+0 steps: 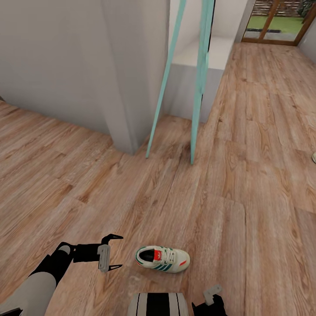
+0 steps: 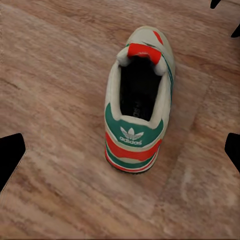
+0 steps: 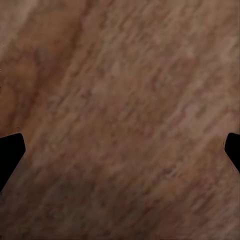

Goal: Pick up the two gym shoes and the two sandals from the corridor floor and place them onto the hallstand (shoe rack) in the corridor, making sure they are on the rack and not on the floor. Arrange them so the two gym shoes are next to each other and the two sandals are next to each other.

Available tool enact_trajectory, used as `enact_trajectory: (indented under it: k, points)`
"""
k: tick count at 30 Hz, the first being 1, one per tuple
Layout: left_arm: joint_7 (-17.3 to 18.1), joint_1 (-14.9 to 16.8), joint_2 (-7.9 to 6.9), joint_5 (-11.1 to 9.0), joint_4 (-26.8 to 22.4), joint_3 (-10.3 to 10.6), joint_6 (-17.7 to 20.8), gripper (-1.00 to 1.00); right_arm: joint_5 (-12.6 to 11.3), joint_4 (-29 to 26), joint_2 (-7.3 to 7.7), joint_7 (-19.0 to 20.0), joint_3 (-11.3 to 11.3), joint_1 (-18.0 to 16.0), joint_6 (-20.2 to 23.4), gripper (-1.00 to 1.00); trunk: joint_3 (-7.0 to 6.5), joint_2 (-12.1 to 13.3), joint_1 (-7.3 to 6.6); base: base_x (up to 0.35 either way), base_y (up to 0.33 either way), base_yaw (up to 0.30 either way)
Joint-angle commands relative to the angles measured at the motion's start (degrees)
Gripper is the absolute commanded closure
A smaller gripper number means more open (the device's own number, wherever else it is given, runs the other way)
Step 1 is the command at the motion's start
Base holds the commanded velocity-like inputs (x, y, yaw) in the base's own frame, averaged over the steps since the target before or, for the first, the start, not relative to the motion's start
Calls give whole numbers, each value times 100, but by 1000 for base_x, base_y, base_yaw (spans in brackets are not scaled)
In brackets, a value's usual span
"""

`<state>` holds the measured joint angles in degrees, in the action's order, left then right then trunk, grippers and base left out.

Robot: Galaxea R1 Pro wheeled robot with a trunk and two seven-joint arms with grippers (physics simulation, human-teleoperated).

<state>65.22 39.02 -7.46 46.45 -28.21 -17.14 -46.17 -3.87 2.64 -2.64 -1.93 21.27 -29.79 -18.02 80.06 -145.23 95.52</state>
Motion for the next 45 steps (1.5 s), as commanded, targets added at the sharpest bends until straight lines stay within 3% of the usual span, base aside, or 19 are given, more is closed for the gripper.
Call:
enact_trajectory:
  k: [1,45]
  points:
    - [-2,0,2,-1,0,0,1,-100,0,0,0,0,0,0,0,-100,0,0,0,150,74,0]
    - [16,0,25,-1,56,-8,-6,-100,0,0,0,0,0,0,0,-100,-59,0,0,23,11,-45]
